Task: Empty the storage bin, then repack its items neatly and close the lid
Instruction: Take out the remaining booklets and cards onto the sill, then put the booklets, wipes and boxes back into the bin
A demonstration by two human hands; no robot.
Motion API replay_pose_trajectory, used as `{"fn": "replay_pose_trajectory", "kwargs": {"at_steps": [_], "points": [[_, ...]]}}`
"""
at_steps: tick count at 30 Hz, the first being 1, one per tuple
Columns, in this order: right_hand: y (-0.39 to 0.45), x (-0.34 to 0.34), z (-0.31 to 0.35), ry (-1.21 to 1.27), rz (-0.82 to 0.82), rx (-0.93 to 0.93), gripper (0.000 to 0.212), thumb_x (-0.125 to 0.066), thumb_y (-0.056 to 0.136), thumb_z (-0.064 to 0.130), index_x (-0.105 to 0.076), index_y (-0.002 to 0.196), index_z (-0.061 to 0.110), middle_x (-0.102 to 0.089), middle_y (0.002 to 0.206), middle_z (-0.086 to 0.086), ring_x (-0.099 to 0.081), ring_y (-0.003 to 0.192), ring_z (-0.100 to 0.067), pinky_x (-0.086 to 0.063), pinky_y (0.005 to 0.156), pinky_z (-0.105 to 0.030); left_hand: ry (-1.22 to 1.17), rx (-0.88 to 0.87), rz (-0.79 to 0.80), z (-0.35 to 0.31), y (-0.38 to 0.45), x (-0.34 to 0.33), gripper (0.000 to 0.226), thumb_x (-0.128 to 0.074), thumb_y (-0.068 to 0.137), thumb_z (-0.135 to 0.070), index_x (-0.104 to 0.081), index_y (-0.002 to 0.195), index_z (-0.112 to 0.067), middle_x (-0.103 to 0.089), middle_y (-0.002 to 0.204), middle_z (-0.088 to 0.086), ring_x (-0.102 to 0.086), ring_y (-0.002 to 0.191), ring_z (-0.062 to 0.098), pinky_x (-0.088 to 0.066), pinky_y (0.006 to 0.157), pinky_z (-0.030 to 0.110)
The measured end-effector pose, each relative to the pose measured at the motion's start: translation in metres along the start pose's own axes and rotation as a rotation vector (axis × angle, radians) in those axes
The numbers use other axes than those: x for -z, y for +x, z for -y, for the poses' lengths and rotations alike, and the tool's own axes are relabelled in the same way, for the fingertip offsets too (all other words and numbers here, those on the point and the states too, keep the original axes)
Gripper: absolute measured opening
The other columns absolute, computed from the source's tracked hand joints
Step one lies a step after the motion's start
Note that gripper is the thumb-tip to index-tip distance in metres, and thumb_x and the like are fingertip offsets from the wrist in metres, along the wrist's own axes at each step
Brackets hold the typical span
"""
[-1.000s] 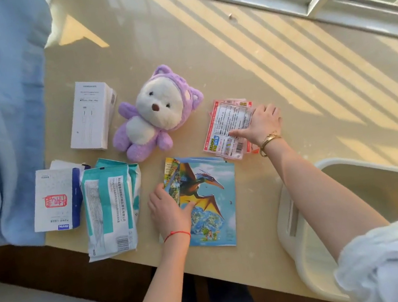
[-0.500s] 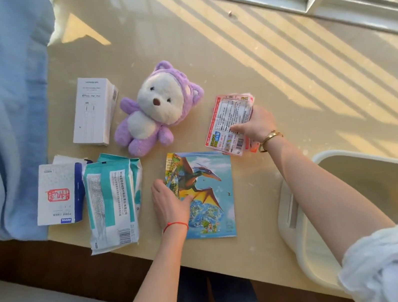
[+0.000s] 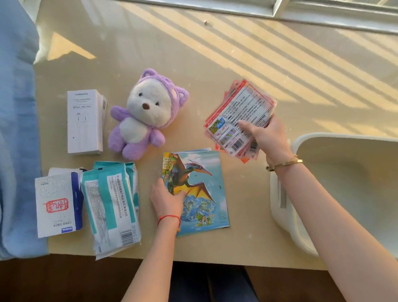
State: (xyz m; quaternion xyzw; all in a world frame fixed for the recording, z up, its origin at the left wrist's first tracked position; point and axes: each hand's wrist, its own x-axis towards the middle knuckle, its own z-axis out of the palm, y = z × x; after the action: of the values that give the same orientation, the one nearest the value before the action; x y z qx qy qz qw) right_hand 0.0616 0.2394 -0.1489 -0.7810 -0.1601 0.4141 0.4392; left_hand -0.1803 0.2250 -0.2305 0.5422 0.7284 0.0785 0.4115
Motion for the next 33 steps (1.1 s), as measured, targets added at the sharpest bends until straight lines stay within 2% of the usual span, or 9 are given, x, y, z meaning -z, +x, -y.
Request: {"fn": "replay_pose_trajectory", "kwargs": {"at_steps": [3, 8, 12, 19, 22, 25, 27, 30, 33], "points": [[-0.027, 0.014, -0.002, 0.095, 0.001, -0.016, 0.038, -0.076, 0.080, 0.015, -0.060, 0.115, 0.010, -0.071, 0.110, -0.004, -0.071, 0.095, -0.016, -0.059, 0.081, -0.035, 0.001, -0.051, 0.036, 0.001, -0.006, 0.009, 0.038, -0.076, 0.076, -0.026, -0.050, 0.100, -0.015, -0.063, 0.101, 0.004, -0.058, 0.091, 0.026, -0.040, 0.071, 0.030], [-0.071, 0.040, -0.006, 0.270, 0.032, -0.065, 0.025, -0.073, 0.082, 0.008, -0.067, 0.106, 0.009, -0.074, 0.105, -0.008, -0.071, 0.097, -0.024, -0.055, 0.089, -0.044, -0.064, -0.145, 0.113, -0.009, -0.025, 0.040, 0.038, -0.069, 0.083, -0.023, -0.041, 0.109, -0.022, -0.050, 0.103, -0.009, -0.049, 0.093, 0.012, -0.039, 0.077, 0.030], [-0.112, 0.064, -0.007, 0.391, 0.036, -0.042, 0.033, -0.070, 0.082, 0.004, -0.064, 0.115, 0.002, -0.072, 0.110, -0.012, -0.068, 0.103, -0.031, -0.054, 0.090, -0.045, -0.161, -0.218, 0.193, -0.031, -0.049, 0.073, 0.041, -0.066, 0.086, -0.019, -0.038, 0.114, -0.027, -0.054, 0.112, -0.007, -0.052, 0.100, 0.011, -0.042, 0.083, 0.029], [-0.174, 0.135, -0.002, 0.487, 0.068, 0.023, 0.048, -0.074, 0.076, 0.013, -0.061, 0.121, 0.006, -0.070, 0.116, -0.012, -0.067, 0.107, -0.030, -0.057, 0.085, -0.042, -0.300, -0.334, 0.297, -0.088, -0.104, 0.104, 0.047, -0.065, 0.087, -0.018, -0.040, 0.125, -0.030, -0.057, 0.116, -0.011, -0.055, 0.108, 0.007, -0.045, 0.089, 0.031], [-0.190, 0.176, -0.005, 0.505, 0.036, 0.037, 0.046, -0.072, 0.078, 0.010, -0.060, 0.122, 0.008, -0.069, 0.117, -0.012, -0.066, 0.108, -0.031, -0.056, 0.088, -0.046, -0.359, -0.369, 0.371, -0.119, -0.134, 0.096, 0.046, -0.064, 0.087, -0.014, -0.039, 0.115, -0.041, -0.057, 0.113, -0.016, -0.056, 0.106, 0.003, -0.045, 0.089, 0.030], [-0.196, 0.221, -0.013, 0.503, -0.004, 0.045, 0.040, -0.068, 0.082, 0.005, -0.060, 0.121, 0.012, -0.069, 0.118, -0.011, -0.066, 0.108, -0.030, -0.055, 0.088, -0.047, -0.403, -0.357, 0.436, -0.148, -0.161, 0.069, 0.041, -0.064, 0.086, -0.011, -0.044, 0.117, -0.028, -0.062, 0.114, -0.005, -0.061, 0.106, 0.011, -0.050, 0.091, 0.038], [-0.194, 0.252, -0.019, 0.492, -0.020, 0.038, 0.040, -0.068, 0.081, 0.006, -0.061, 0.118, 0.019, -0.070, 0.117, -0.009, -0.066, 0.109, -0.028, -0.055, 0.089, -0.046, -0.419, -0.331, 0.480, -0.166, -0.178, 0.046, 0.040, -0.065, 0.085, -0.010, -0.045, 0.118, -0.025, -0.065, 0.111, -0.001, -0.065, 0.098, 0.012, -0.055, 0.083, 0.036], [-0.183, 0.298, -0.031, 0.457, -0.023, 0.022, 0.045, -0.072, 0.075, 0.011, -0.061, 0.116, 0.024, -0.069, 0.118, -0.008, -0.067, 0.108, -0.025, -0.055, 0.089, -0.045, -0.431, -0.286, 0.517, -0.190, -0.200, 0.007, 0.035, -0.066, 0.084, -0.009, -0.049, 0.110, -0.025, -0.068, 0.103, 0.001, -0.069, 0.086, 0.009, -0.054, 0.063, 0.023], [-0.160, 0.334, -0.050, 0.387, -0.017, -0.031, 0.044, -0.072, 0.078, 0.007, -0.059, 0.118, 0.020, -0.070, 0.117, -0.009, -0.068, 0.105, -0.024, -0.055, 0.087, -0.043, -0.461, -0.205, 0.526, -0.205, -0.211, -0.032, 0.032, -0.066, 0.083, -0.006, -0.050, 0.104, -0.025, -0.069, 0.101, 0.004, -0.070, 0.085, 0.015, -0.054, 0.060, 0.025]]}}
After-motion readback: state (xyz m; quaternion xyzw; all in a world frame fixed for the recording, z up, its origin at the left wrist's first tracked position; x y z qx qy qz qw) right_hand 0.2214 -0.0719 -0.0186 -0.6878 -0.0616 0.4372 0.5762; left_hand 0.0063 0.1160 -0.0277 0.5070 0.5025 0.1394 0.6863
